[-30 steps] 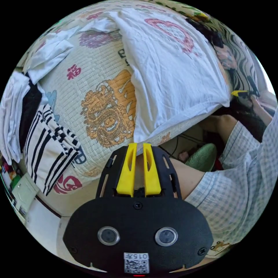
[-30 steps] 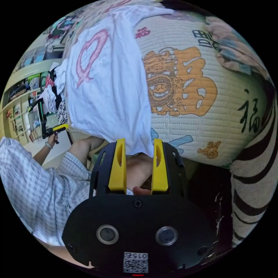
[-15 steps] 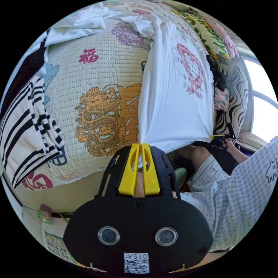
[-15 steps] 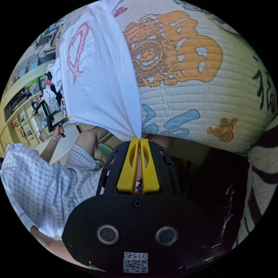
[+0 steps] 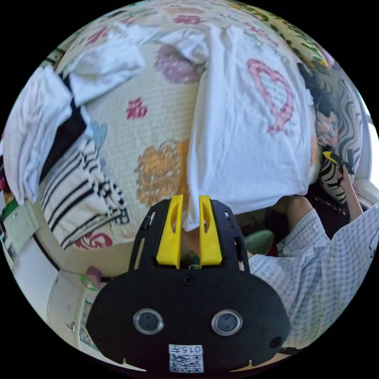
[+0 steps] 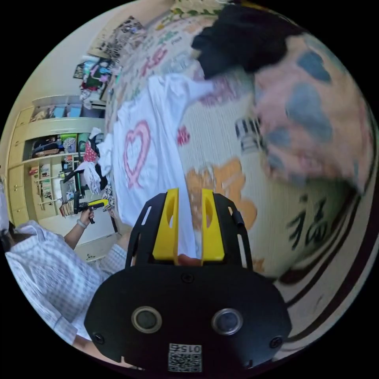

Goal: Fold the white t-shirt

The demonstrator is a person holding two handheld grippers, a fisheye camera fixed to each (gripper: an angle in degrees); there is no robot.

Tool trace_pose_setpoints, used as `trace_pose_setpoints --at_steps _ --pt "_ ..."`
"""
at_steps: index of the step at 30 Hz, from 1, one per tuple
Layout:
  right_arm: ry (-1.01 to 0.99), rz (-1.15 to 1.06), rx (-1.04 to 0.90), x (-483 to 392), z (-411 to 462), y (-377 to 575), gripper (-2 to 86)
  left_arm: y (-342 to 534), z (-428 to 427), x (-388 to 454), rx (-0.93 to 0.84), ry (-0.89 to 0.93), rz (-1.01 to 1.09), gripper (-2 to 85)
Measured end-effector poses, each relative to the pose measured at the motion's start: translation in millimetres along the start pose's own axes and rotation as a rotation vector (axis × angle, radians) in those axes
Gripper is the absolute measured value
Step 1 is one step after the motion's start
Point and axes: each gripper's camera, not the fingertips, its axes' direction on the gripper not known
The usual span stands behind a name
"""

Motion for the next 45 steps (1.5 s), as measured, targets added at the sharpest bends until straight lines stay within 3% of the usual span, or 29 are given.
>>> trace_pose_setpoints --at_steps 4,7,11,15,18,20,24,28,34,39,45 --pt "-0.096 -0.100 0.116 -15.6 -20.6 -56.5 7.9 -158.8 -17.6 156.8 0.263 0.166 0.440 9.3" --pt "-0.053 -0.114 0.173 -22.3 -21.7 -82.8 8.4 -254.4 -6.6 273.1 0.304 0.198 0.669 9.9" --pt "-0.026 -0.195 0.155 -39.5 -17.3 -114.5 10.3 -334.5 30.8 382.1 0.203 0.051 0.825 10.3" --pt "0.016 -0.274 0.163 -58.0 -20.8 -131.2 10.2 -380.0 97.8 453.1 -0.049 -0.085 0.929 7.9" --pt "-0.044 -0.349 0.108 -70.7 -21.5 -140.2 2.7 -391.5 119.4 464.1 -0.112 -0.115 0.915 1.1" --pt "-0.050 -0.331 0.114 -72.7 -25.3 -142.2 1.2 -397.0 109.5 455.0 -0.069 -0.012 0.837 0.1" --pt "-0.134 -0.214 0.288 -57.6 -59.6 -130.5 0.2 -406.3 61.7 404.6 0.184 0.331 0.559 -0.5" --pt "-0.098 -0.081 0.434 -40.2 -95.1 -113.3 0.3 -412.6 46.3 390.1 0.374 0.532 0.430 -0.2" --pt "-0.041 0.006 0.300 -32.3 -119.4 -129.5 4.6 -435.3 106.9 424.9 0.283 0.626 0.426 6.2" --pt "-0.005 -0.040 0.346 -54.3 -192.4 -180.8 7.4 -427.7 92.7 421.7 0.418 0.812 0.391 8.1" --pt "0.110 -0.067 0.258 -102.3 -226.4 -287.3 9.1 -383.6 98.4 409.4 0.305 0.536 0.425 8.1"
